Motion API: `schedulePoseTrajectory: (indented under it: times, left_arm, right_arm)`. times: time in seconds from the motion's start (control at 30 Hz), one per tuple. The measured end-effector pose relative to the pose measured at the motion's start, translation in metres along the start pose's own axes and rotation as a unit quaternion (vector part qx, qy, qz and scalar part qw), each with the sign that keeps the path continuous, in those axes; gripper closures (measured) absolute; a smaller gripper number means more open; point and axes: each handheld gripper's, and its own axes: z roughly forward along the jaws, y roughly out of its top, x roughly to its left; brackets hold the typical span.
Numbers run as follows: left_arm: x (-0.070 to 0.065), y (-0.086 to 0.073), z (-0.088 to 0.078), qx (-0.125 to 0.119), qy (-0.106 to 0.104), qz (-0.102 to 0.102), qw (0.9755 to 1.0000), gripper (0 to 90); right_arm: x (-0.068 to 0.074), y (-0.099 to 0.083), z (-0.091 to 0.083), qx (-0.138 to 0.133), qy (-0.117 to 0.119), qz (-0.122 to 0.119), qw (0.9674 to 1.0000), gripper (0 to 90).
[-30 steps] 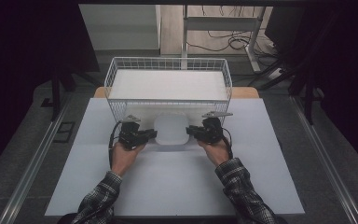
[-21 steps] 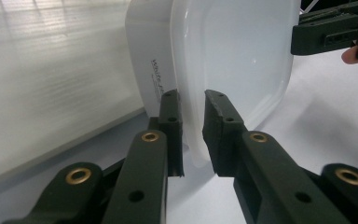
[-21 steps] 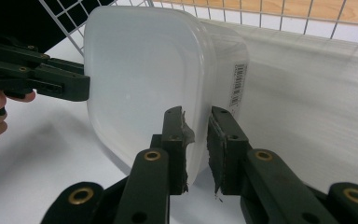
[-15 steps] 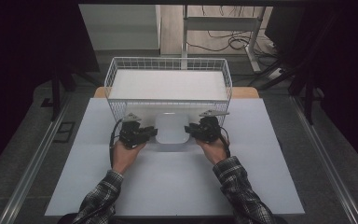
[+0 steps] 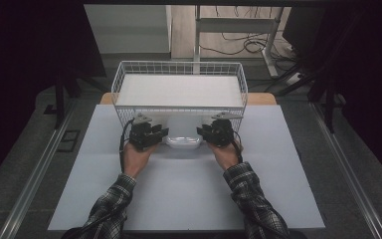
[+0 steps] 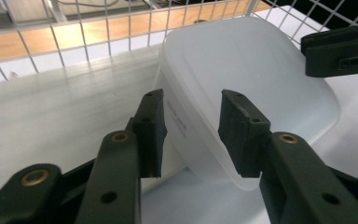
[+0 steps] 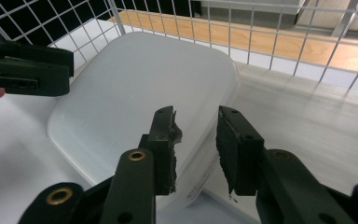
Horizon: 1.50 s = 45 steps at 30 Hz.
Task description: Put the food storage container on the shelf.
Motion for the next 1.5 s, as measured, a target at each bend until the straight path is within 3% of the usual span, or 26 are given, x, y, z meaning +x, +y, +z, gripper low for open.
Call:
schedulePoseTrajectory:
  times: [0.1, 0.2, 0.37, 0.67, 0.8, 1.0, 1.1, 1.2, 1.33, 1.5]
  left_arm:
    - [-0.001, 0.001, -0.002, -0.004, 0.004, 0.007, 1.0000, 55.7]
    - [-0.002, 0.000, -0.006, -0.008, -0.010, -0.001, 0.9999, 50.8]
    - [-0.010, -0.003, -0.016, -0.017, -0.023, 0.003, 0.9996, 40.7]
    - [-0.015, -0.021, -0.041, -0.029, -0.084, 0.006, 0.9960, 19.0]
    - [-0.020, -0.033, -0.049, -0.016, -0.102, 0.005, 0.9947, 11.7]
    - [-0.028, -0.050, -0.066, -0.028, -0.098, 0.012, 0.9947, 7.2]
    - [-0.034, -0.058, -0.076, -0.029, -0.082, 0.033, 0.9956, 5.0]
    - [-0.040, -0.067, -0.083, -0.032, -0.070, 0.054, 0.9956, 3.5]
    - [-0.045, -0.078, -0.091, -0.026, -0.055, 0.066, 0.9959, 2.7]
    - [-0.045, -0.094, -0.099, -0.020, -0.048, 0.059, 0.9969, 2.0]
  right_arm:
    - [0.000, 0.002, -0.002, -0.003, 0.002, -0.003, 1.0000, 71.3]
    - [0.001, 0.005, -0.009, -0.007, 0.008, -0.007, 0.9999, 74.9]
    - [0.008, 0.004, -0.019, -0.005, 0.023, -0.025, 0.9994, 80.8]
    - [0.016, -0.004, -0.035, 0.002, 0.066, -0.037, 0.9971, 84.0]
    - [0.022, -0.006, -0.042, 0.002, 0.082, -0.047, 0.9955, 85.2]
    - [0.039, -0.012, -0.049, 0.012, 0.094, -0.083, 0.9920, 84.1]
    - [0.046, -0.016, -0.049, 0.016, 0.095, -0.094, 0.9908, 84.2]
    - [0.049, -0.020, -0.047, 0.020, 0.101, -0.095, 0.9901, 84.3]
    - [0.052, -0.026, -0.041, 0.028, 0.104, -0.096, 0.9895, 84.6]
    - [0.053, -0.032, -0.033, 0.038, 0.104, -0.096, 0.9892, 85.0]
